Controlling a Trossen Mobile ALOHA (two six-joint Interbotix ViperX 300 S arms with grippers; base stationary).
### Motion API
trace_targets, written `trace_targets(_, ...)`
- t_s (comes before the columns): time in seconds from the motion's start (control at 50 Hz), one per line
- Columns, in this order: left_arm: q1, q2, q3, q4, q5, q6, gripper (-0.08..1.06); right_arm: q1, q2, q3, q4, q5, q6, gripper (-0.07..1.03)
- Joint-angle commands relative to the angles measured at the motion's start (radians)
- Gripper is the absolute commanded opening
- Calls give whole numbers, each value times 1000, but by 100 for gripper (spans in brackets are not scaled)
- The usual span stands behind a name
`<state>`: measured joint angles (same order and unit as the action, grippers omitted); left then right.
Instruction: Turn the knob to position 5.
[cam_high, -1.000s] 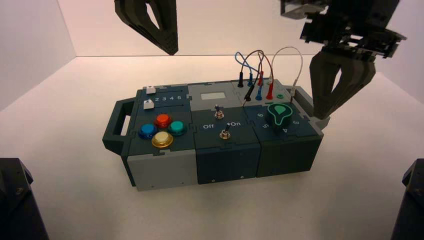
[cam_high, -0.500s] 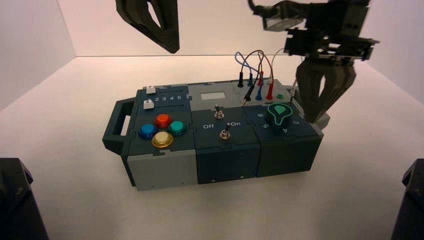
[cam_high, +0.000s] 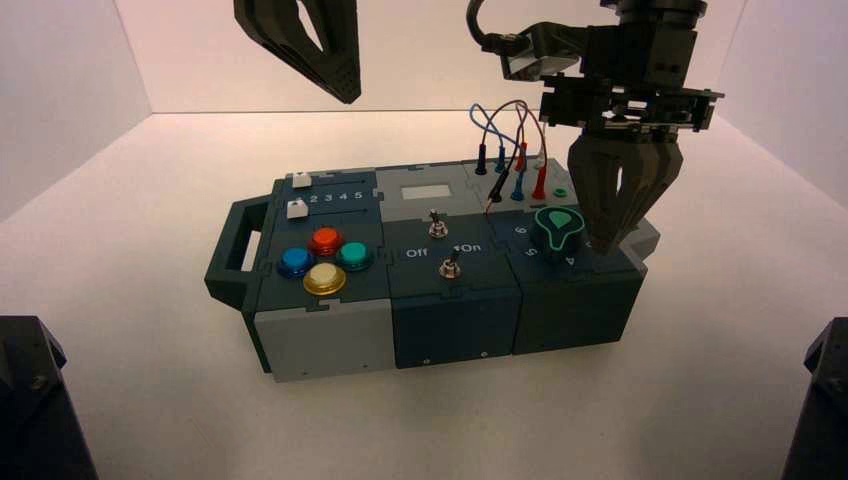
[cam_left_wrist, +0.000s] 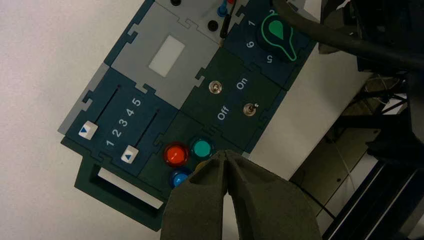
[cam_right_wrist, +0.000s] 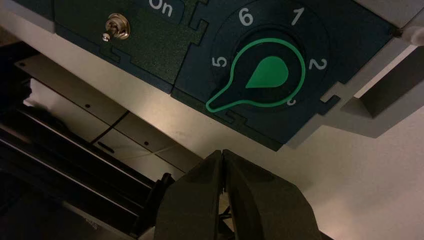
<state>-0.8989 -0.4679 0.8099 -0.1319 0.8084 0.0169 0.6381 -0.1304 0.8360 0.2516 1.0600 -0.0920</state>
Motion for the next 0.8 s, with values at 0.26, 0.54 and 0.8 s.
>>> trace_targets(0.26, -2, -3, -29, 2, -6, 0, -3, 5, 31, -51, 11, 3, -9, -2)
trace_targets(0.54, -2, -3, -28, 2, -6, 0, -3, 5, 66, -63, 11, 3, -9, -2)
trace_targets(0.8, -2, -2, -28, 2, -5, 0, -3, 5, 71, -80, 14, 3, -9, -2)
